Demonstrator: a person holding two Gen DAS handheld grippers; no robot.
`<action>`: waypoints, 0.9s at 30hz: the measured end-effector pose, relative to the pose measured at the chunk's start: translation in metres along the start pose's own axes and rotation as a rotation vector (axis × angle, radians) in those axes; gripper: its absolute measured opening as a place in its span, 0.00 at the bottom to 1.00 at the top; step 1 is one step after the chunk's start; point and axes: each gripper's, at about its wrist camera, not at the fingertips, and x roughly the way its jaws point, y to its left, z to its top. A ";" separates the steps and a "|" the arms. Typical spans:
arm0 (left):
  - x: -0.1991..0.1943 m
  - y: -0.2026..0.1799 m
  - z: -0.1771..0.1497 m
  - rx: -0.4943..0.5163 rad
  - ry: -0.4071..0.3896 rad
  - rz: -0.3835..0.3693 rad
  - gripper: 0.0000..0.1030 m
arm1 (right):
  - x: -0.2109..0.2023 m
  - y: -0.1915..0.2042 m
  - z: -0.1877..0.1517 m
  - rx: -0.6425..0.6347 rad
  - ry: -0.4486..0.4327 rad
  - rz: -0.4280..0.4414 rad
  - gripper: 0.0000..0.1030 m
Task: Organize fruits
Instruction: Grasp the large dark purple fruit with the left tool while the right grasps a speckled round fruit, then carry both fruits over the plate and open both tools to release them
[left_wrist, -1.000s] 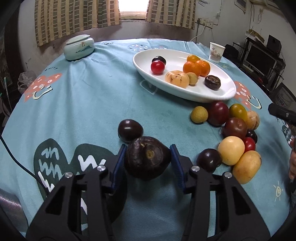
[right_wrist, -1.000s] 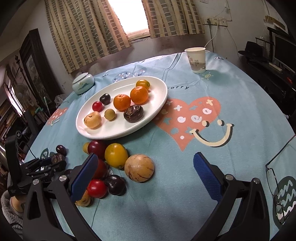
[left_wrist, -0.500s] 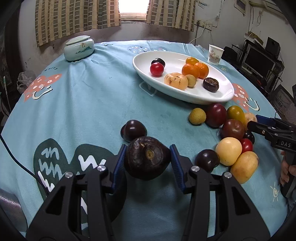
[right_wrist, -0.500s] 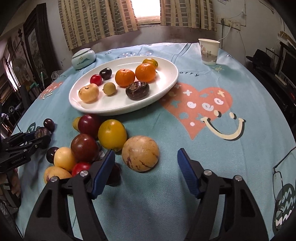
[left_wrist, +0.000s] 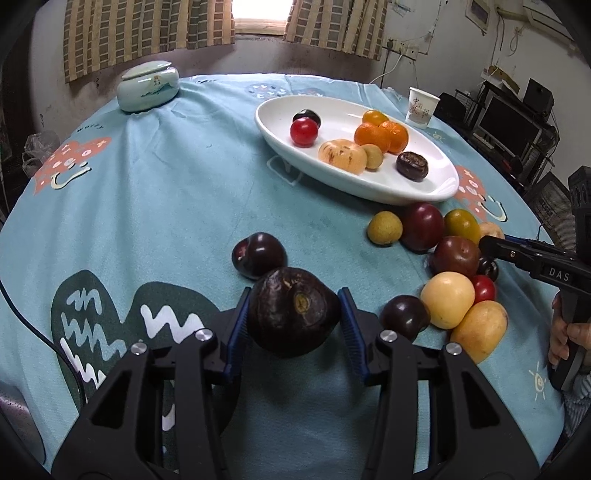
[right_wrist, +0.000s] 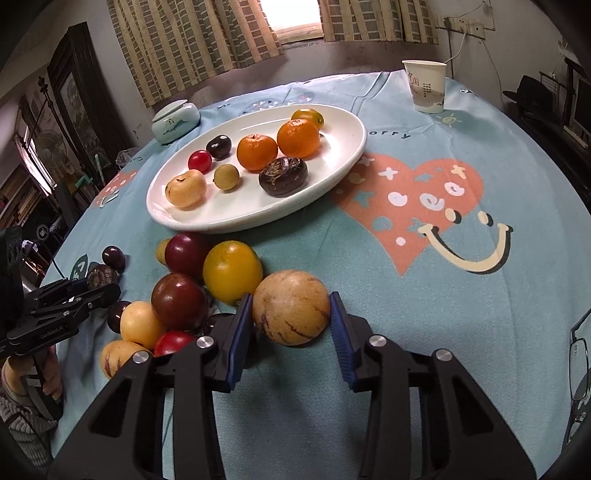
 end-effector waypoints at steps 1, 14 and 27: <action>-0.003 -0.003 0.000 0.009 -0.018 0.004 0.45 | -0.002 -0.001 0.000 0.004 -0.007 -0.001 0.40; -0.063 -0.045 0.074 0.082 -0.239 0.016 0.45 | -0.089 -0.007 0.050 0.062 -0.279 0.058 0.40; 0.043 -0.056 0.159 0.012 -0.138 -0.003 0.45 | -0.016 0.003 0.125 0.018 -0.213 0.057 0.40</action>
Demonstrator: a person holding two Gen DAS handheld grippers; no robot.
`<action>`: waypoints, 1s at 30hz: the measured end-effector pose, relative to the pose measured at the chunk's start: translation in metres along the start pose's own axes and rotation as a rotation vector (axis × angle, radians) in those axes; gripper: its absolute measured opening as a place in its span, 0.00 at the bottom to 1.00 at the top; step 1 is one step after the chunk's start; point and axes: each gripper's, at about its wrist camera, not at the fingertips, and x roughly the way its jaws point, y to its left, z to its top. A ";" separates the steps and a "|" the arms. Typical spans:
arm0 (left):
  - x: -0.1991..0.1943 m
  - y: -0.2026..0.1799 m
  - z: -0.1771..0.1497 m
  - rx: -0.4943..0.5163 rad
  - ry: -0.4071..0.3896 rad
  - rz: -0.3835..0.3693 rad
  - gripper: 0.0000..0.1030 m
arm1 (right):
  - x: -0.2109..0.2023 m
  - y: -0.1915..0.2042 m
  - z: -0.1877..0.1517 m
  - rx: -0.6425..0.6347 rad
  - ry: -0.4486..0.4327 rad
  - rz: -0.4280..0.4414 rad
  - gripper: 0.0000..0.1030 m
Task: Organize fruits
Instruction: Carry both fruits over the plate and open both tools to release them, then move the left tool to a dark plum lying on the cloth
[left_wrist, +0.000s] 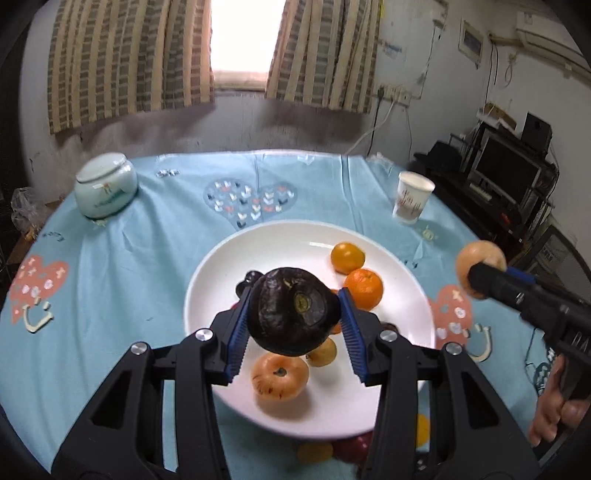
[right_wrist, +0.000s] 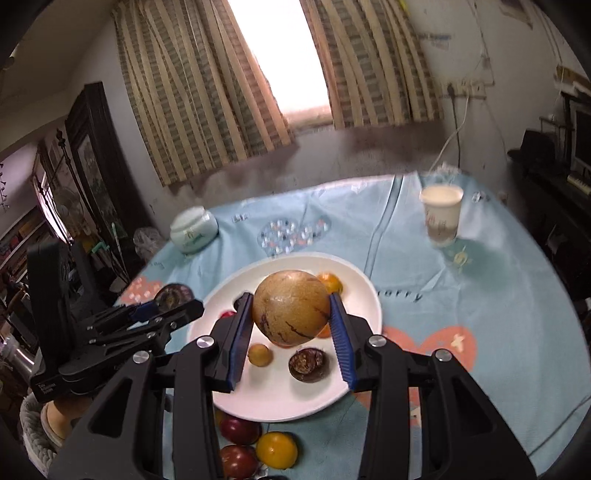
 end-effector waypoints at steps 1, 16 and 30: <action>0.010 0.000 -0.001 0.004 0.016 0.004 0.45 | 0.013 -0.004 -0.003 0.000 0.030 -0.005 0.40; 0.063 0.004 -0.009 0.003 0.104 -0.009 0.62 | 0.080 -0.011 -0.021 -0.011 0.192 -0.027 0.43; -0.033 0.026 0.009 -0.020 -0.091 0.087 0.83 | -0.033 0.026 0.010 -0.053 -0.161 0.026 0.98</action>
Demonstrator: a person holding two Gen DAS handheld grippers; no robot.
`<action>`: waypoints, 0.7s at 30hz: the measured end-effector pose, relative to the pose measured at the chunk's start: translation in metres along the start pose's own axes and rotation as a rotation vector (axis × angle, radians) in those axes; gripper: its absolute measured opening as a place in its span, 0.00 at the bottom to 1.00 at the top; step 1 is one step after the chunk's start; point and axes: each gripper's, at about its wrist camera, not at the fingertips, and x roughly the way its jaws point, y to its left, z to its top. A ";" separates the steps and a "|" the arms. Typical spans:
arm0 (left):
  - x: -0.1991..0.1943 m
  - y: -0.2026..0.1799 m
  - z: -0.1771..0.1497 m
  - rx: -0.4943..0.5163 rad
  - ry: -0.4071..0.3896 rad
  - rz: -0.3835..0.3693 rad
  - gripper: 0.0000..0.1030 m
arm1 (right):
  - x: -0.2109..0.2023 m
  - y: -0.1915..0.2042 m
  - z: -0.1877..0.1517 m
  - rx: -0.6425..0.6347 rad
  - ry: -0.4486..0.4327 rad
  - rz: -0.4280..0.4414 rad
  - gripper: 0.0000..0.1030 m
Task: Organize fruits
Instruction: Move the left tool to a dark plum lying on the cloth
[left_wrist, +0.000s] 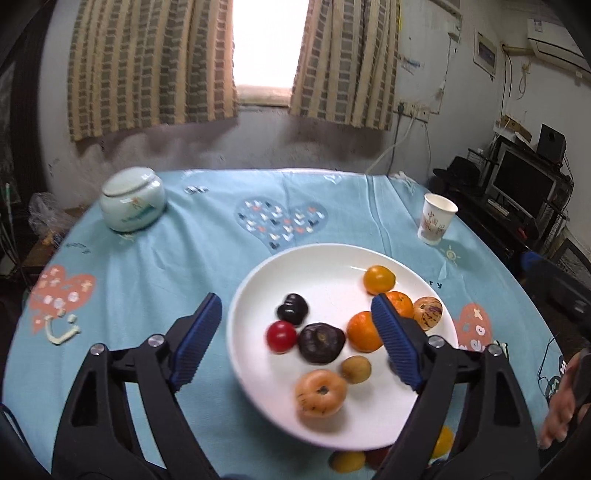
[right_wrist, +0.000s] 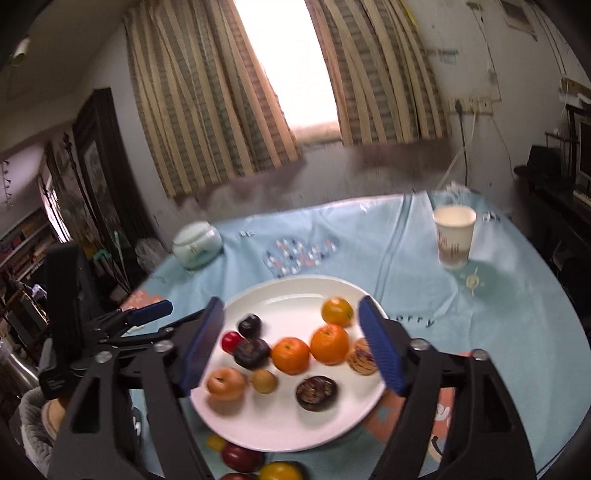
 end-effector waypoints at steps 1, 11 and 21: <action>-0.009 0.005 -0.002 0.001 -0.008 0.014 0.84 | -0.010 0.003 -0.006 -0.013 -0.018 -0.001 0.99; -0.059 0.074 -0.103 -0.096 0.058 0.135 0.88 | -0.025 -0.006 -0.074 0.047 0.118 -0.041 0.99; -0.051 0.035 -0.129 0.087 0.102 0.119 0.88 | -0.030 -0.024 -0.090 0.114 0.144 -0.085 0.99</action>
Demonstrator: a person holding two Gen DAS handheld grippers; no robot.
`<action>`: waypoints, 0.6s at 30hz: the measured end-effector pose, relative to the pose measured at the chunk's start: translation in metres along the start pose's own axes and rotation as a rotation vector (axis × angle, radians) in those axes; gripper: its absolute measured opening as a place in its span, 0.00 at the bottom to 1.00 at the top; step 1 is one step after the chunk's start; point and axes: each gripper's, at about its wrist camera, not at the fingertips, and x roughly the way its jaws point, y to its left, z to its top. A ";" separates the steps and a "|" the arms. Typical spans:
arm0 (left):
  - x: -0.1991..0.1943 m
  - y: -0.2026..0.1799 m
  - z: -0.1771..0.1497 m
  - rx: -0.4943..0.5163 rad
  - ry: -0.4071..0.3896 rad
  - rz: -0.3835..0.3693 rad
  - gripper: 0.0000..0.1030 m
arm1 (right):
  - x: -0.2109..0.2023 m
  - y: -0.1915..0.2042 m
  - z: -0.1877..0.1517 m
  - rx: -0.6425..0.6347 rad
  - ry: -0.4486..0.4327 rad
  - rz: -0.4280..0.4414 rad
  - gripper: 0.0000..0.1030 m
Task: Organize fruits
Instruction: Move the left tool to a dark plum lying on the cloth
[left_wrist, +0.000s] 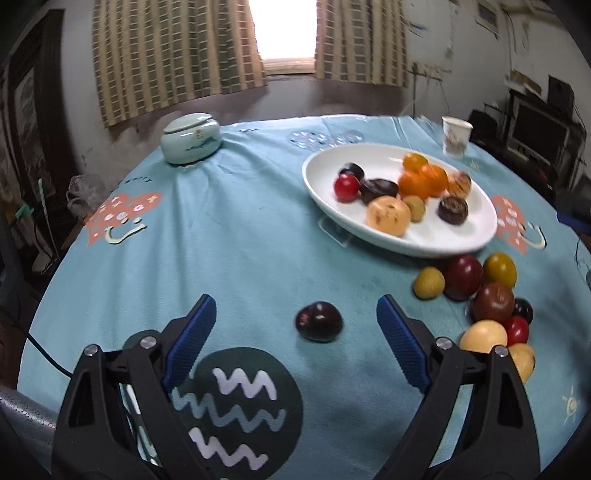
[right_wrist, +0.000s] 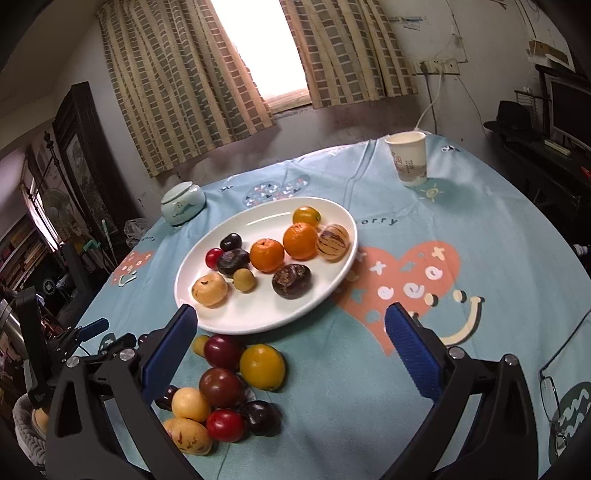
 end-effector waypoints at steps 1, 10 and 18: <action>0.002 -0.003 -0.001 0.010 0.008 -0.006 0.88 | 0.001 -0.001 0.000 0.005 0.006 -0.002 0.99; 0.021 0.000 -0.006 -0.011 0.073 -0.001 0.88 | 0.006 -0.003 -0.003 0.016 0.039 -0.015 0.99; 0.026 0.025 -0.005 -0.109 0.092 0.030 0.88 | 0.008 -0.003 -0.003 0.021 0.049 -0.016 0.99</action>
